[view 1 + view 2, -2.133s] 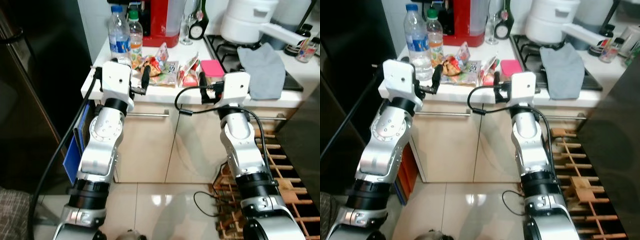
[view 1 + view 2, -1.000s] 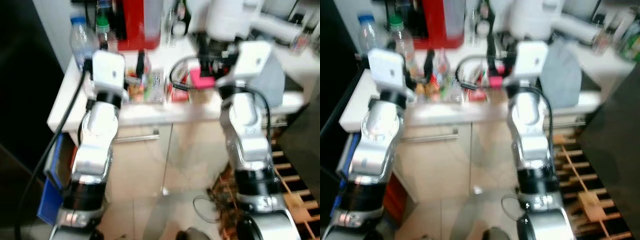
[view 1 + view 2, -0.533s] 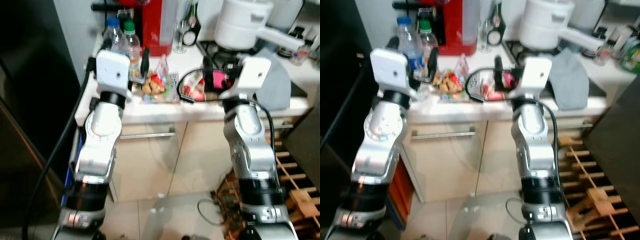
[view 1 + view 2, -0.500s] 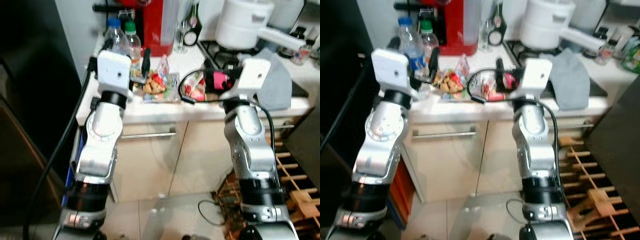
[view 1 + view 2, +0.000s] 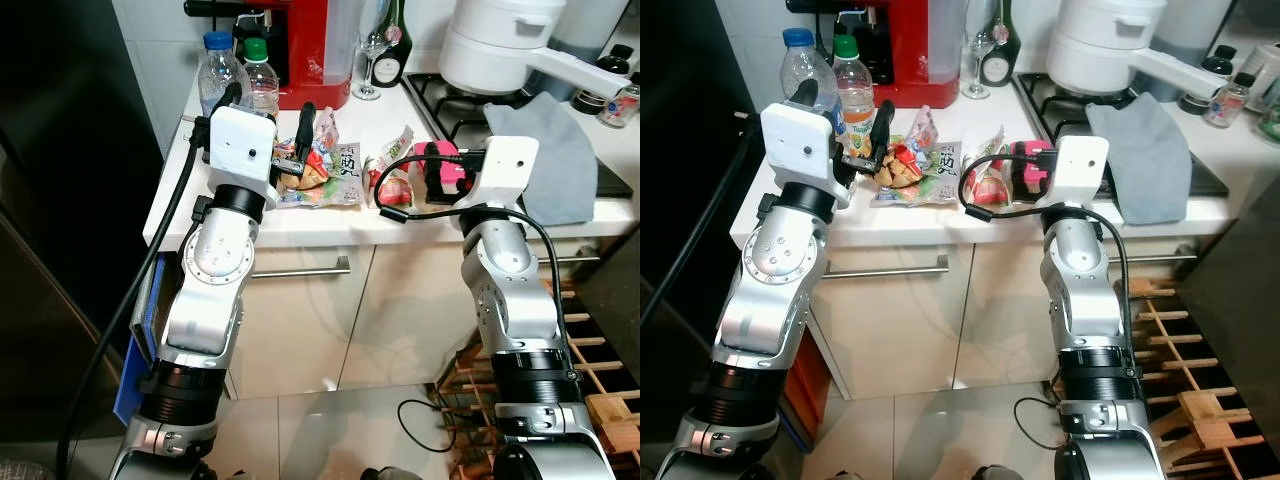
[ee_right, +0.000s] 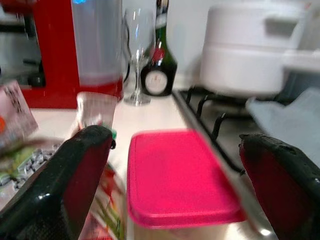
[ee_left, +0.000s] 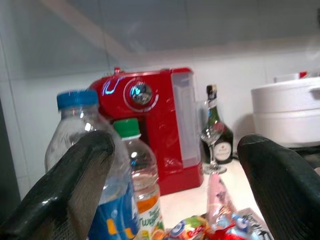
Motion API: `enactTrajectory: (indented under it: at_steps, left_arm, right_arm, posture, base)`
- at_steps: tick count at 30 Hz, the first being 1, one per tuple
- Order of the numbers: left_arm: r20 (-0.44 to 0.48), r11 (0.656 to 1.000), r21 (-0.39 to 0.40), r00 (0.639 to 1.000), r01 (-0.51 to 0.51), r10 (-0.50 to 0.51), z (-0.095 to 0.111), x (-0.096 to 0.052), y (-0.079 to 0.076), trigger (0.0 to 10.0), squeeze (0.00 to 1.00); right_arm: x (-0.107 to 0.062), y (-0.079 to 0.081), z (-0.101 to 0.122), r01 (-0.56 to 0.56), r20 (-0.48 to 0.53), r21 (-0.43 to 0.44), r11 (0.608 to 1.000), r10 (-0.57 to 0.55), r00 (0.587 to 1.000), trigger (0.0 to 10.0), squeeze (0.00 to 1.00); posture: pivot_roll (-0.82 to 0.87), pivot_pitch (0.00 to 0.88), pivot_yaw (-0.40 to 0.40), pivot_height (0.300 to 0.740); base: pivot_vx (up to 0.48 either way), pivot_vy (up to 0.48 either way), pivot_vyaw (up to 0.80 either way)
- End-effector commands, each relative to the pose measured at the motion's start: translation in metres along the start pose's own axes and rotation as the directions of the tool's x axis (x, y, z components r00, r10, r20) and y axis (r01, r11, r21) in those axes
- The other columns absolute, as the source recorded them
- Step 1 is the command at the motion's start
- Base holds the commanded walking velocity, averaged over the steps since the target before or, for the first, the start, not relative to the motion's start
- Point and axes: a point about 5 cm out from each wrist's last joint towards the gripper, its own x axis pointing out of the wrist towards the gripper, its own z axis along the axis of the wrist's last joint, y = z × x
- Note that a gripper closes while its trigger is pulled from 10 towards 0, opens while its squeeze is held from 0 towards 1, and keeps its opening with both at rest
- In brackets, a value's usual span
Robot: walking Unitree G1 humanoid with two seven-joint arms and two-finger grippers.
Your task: Restocking fridge
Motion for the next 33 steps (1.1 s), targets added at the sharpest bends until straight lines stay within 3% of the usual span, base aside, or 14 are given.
enactTrajectory:
  at_steps: [1, 20, 33]
  left_arm:
    - [-0.02, 1.0, -0.013, 1.0, 0.0, 0.0, -0.004, -0.001, -0.001, 10.0, 0.0]
    - [-0.019, 1.0, -0.007, 1.0, -0.001, 0.001, -0.003, -0.003, -0.001, 10.0, 0.0]
    - [-0.023, 1.0, -0.012, 1.0, 0.005, -0.005, -0.004, -0.003, -0.002, 10.0, 0.0]
  right_arm:
    - [0.001, -0.001, -0.002, 0.001, -0.017, 0.008, 1.0, -0.001, 1.0, 10.0, 0.0]
    - [0.008, -0.005, -0.014, 0.017, -0.111, 0.073, 0.997, -0.009, 0.994, 10.0, 0.0]
    - [0.008, -0.009, -0.028, 0.024, -0.189, 0.058, 0.998, -0.013, 0.982, 10.0, 0.0]
  posture:
    - [0.02, 0.0, -0.017, 0.74]
    - [0.02, 0.0, -0.022, 0.74]
    - [0.02, 0.0, -0.022, 0.74]
  base:
    - [0.371, 0.0, 0.0]
    - [0.0, 0.0, 0.0]
    - [0.0, 0.0, 0.0]
